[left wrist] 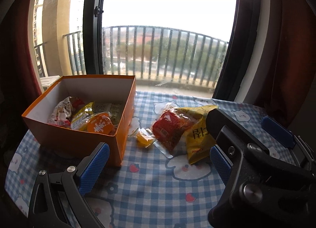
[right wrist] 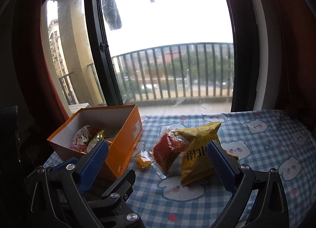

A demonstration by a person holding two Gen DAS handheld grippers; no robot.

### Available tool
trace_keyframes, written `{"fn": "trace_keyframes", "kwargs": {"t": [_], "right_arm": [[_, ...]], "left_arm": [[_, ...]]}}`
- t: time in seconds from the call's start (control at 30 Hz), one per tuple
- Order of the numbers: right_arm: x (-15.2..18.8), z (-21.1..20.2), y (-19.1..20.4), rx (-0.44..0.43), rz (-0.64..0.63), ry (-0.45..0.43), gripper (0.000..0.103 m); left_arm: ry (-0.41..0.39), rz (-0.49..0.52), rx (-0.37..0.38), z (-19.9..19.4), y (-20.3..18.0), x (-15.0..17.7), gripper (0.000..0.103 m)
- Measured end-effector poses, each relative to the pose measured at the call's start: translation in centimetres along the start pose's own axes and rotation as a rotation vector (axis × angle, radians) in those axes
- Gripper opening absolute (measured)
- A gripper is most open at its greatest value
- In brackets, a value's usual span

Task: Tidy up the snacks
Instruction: 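Grasp the yellow honey butter chips bag with the right tool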

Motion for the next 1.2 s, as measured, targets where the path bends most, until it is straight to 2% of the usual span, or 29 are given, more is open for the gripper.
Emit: {"fn": "trace_keyframes", "kwargs": {"t": [0.23, 0.47, 0.6, 0.87, 1.2], "right_arm": [[1.7, 0.3, -2.8, 0.028, -0.003, 0.028, 0.102], [3.2, 2.7, -5.3, 0.053, 0.002, 0.079, 0.102], [3.5, 4.7, -6.9, 0.057, 0.026, 0.11, 0.102], [2.5, 8.4, -9.2, 0.088, 0.023, 0.145, 0.102], [3.2, 13.5, -11.0, 0.113, 0.008, 0.234, 0.102]], "left_arm": [[0.019, 0.013, 0.027, 1.7, -2.5, 1.7, 0.102], [0.063, 0.036, 0.002, 4.9, -3.6, 2.6, 0.102], [0.055, 0.066, -0.04, 6.5, -4.1, 1.7, 0.102], [0.083, 0.119, -0.07, 10.4, -5.0, -0.2, 0.102], [0.195, 0.108, -0.072, 16.0, -3.7, 0.1, 0.102]]}}
Point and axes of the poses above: each gripper's, at about its wrist camera, not at the fingertips, and z roughly the way its jaws point, y to its left, x to its underside, the point moved 10 cm from there along z, roughly the way its jaws point, and after that the axes turned 3 degrees about y, right-handed, at the moved point
